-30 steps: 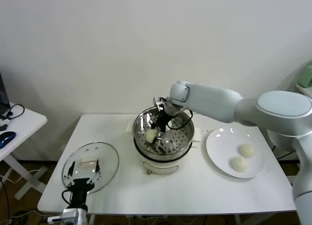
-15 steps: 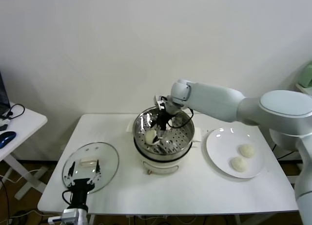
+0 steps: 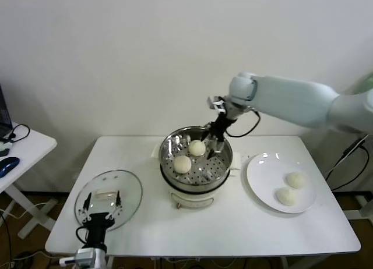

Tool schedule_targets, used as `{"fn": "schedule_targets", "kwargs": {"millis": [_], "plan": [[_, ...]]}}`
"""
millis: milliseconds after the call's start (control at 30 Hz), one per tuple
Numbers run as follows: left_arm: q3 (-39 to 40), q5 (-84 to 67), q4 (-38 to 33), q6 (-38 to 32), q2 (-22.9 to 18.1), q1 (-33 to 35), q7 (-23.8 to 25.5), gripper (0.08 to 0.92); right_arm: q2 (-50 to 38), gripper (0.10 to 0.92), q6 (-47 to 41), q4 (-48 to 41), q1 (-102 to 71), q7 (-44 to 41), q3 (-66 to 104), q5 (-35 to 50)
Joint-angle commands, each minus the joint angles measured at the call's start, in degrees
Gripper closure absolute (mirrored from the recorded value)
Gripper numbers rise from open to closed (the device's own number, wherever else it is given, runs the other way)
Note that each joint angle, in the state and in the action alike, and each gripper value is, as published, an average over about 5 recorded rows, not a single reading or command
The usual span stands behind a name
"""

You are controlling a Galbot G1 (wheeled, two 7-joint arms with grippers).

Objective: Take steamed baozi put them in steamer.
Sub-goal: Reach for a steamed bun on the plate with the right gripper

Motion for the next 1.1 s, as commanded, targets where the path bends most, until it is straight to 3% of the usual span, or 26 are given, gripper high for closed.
{"fn": "schedule_targets", "kwargs": {"millis": [33,233,433,1100], "plan": [[0.77,-0.61,-0.58,0.61,-0.25,-0.11,0.03,0.177,-14.14,0.203,2.72,7.53,6.35,-4.96,-3.61,-11.84],[1.46,-0.33,-1.5,1.39,-0.42,-0.11,0.02,0.177,-23.35,0.203,5.56,7.4,-1.27,-5.8,2.06,-25.81],[1.01,-0.05,-1.13,1.54,-0.23,-0.05,-0.04,0.177,-28.53,0.203,7.35,4.48,-13.05,-5.32,10.61,-34.4],[0.13,0.09,-0.31,1.37,-0.28,0.44,-0.18,0.177,-27.37,0.203,8.7,-1.49,-33.9,-2.3,26.98,-42.03]]}}
